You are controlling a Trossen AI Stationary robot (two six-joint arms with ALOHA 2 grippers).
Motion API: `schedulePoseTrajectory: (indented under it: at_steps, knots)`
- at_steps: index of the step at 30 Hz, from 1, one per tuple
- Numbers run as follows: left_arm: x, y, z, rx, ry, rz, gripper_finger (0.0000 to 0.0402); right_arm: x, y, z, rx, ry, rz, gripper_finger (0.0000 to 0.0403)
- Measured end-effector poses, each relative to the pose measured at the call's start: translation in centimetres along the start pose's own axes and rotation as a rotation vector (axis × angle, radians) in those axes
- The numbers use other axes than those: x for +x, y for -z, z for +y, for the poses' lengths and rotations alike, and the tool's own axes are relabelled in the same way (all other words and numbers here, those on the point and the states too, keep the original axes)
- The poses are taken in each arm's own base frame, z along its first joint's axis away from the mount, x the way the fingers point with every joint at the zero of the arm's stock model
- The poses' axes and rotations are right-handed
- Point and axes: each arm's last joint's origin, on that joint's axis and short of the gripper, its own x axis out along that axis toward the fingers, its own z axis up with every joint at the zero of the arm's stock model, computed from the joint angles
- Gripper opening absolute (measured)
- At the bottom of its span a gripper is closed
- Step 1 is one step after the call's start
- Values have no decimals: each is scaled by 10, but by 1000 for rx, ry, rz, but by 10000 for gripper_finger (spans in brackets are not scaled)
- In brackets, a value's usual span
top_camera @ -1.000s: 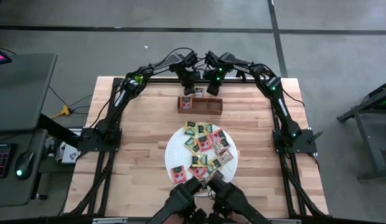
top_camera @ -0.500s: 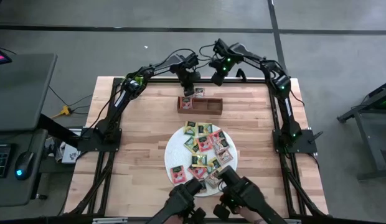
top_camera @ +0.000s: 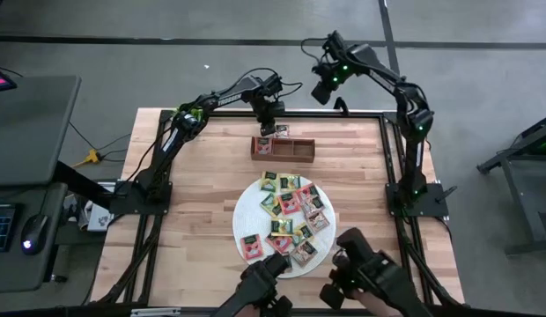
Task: Pick & Place Tea
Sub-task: Put the brown tea bag into the middle section of the wooden organizer
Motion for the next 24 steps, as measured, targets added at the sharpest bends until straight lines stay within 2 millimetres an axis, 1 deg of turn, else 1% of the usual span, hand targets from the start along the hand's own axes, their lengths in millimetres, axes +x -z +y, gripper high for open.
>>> schedulePoseTrajectory:
  at_steps: [4, 7, 12, 17, 21, 24]
  knots:
    - [1, 1, 0, -13, 34, -7, 0, -20, -1, 5, -14, 4, -41, 12]
    - [-2, 3, 3, -46, 73, -33, 0, -27, -1, 7, -21, 5, -58, 12]
    - [5, 5, 6, -70, 87, -18, 0, -27, -1, 8, -20, -9, -56, 12]
    - [-3, 4, 9, -82, 143, -65, 0, -27, -1, 8, -28, -15, -57, 12]
    - [-9, 7, 20, -194, 206, -133, 0, -28, 0, 7, -28, -15, -57, 12]
    - [-11, 6, 25, -289, 216, -165, 0, -28, 0, 7, -28, -15, -57, 12]
